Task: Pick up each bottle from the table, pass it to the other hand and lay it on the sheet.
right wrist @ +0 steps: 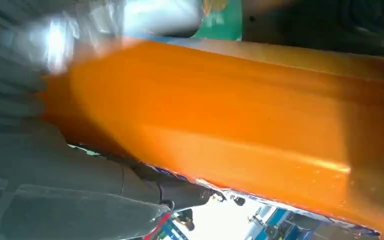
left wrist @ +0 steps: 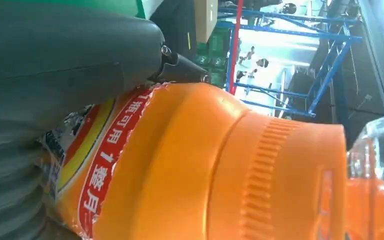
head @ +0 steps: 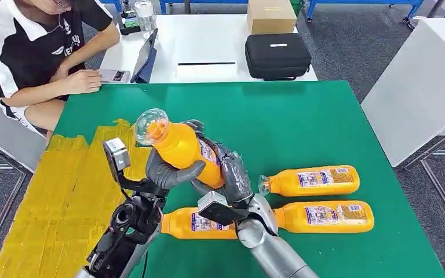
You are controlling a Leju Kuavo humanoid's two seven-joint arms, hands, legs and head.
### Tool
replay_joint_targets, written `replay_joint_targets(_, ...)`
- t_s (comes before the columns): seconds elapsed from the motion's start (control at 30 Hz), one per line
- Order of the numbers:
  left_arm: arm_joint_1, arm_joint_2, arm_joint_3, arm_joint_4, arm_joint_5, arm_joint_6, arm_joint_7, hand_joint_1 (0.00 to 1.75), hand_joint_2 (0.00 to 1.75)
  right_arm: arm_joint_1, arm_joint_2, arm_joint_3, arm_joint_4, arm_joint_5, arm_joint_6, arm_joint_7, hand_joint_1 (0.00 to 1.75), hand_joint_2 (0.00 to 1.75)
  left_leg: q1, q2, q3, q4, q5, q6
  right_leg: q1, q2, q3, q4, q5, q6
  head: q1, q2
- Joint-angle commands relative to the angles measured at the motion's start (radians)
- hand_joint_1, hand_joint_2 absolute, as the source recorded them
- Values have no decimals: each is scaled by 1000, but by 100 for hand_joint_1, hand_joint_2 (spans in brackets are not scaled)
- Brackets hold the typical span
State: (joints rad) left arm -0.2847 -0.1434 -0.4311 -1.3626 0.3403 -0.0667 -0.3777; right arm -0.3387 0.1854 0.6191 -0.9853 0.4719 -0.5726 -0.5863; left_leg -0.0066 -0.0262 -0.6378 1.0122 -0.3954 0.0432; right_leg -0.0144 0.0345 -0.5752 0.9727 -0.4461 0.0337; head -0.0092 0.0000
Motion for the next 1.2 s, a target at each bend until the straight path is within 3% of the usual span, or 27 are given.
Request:
replay_joint_targets(0.03, -48, -1, 38, 39, 16, 29, 2, 175, 175, -3, -12, 42, 22, 1, 23, -8, 175, 175, 1, 1, 2, 0, -1, -2, 1, -2, 2, -1, -1, -1, 0, 0)
replay_joint_targets(0.53, -41, -8, 42, 5, 30, 58, -7, 175, 175, 10, -27, -5, -8, -52, 71, 22, 175, 175, 1, 0, 4, 0, -2, -3, 2, -4, 5, -1, -2, -2, 0, 0)
replay_joint_targets(0.57, -45, -8, 46, 2, 29, 65, -6, 175, 175, 15, -28, -15, -25, -73, 76, 25, 133, 175, 2, 1, 6, 0, -3, -4, 3, -5, 7, -1, -2, -2, 0, 0)
replay_joint_targets(0.6, -47, -7, 48, 0, 29, 69, -5, 175, 175, 19, -30, -19, -39, -89, 82, 27, 9, 175, 1, -1, 1, 0, 0, -2, 1, -4, 2, 0, -1, -1, 0, 0)
replay_joint_targets(0.67, -49, -6, 50, -2, 30, 70, -4, 175, 175, 20, -34, -18, -49, -91, 85, 27, 9, 175, 1, -1, 2, 1, -1, -2, 2, -5, 2, 0, -1, -1, 0, 0)
replay_joint_targets(0.7, -49, -6, 50, -2, 30, 70, -4, 175, 175, 20, -34, -18, -49, -91, 85, 27, 0, 175, 1, 0, 1, 0, -1, -2, 1, -4, 2, 0, -1, -1, 0, 0)
replay_joint_targets(0.8, -43, 2, 76, -25, 20, 142, -15, 175, 175, 87, -48, -61, -197, -253, 159, 23, 0, 175, 2, 1, 5, 0, -3, -3, 2, -5, 6, -1, -2, -2, 0, 0)
replay_joint_targets(0.9, -32, 20, 88, -54, 22, 147, -11, 175, 175, 116, -79, -50, -287, -261, 167, 55, 0, 175, 2, 0, 5, 1, -3, -3, 2, -5, 5, 0, -3, -2, 0, 0)
replay_joint_targets(0.93, -39, 30, 68, -50, -165, 293, -41, 175, 175, 134, -80, -67, -322, -277, 145, 49, 0, 175, 1, 1, 4, 1, -3, -3, 1, -4, 4, 0, -2, -2, 0, 0)
replay_joint_targets(1.07, -58, 36, 46, -20, -439, 483, -94, 175, 175, 171, -94, -106, -397, -302, 138, 82, 0, 175, 2, 1, 6, 1, -4, -4, 3, -6, 8, -1, -3, -2, 0, 0)
replay_joint_targets(1.2, -58, 30, 45, -19, -444, 486, -94, 175, 175, 178, -97, -110, -401, -304, 139, 82, 0, 175, 1, -1, 4, 1, -2, -3, 2, -6, 6, -1, -2, -2, 0, 0)
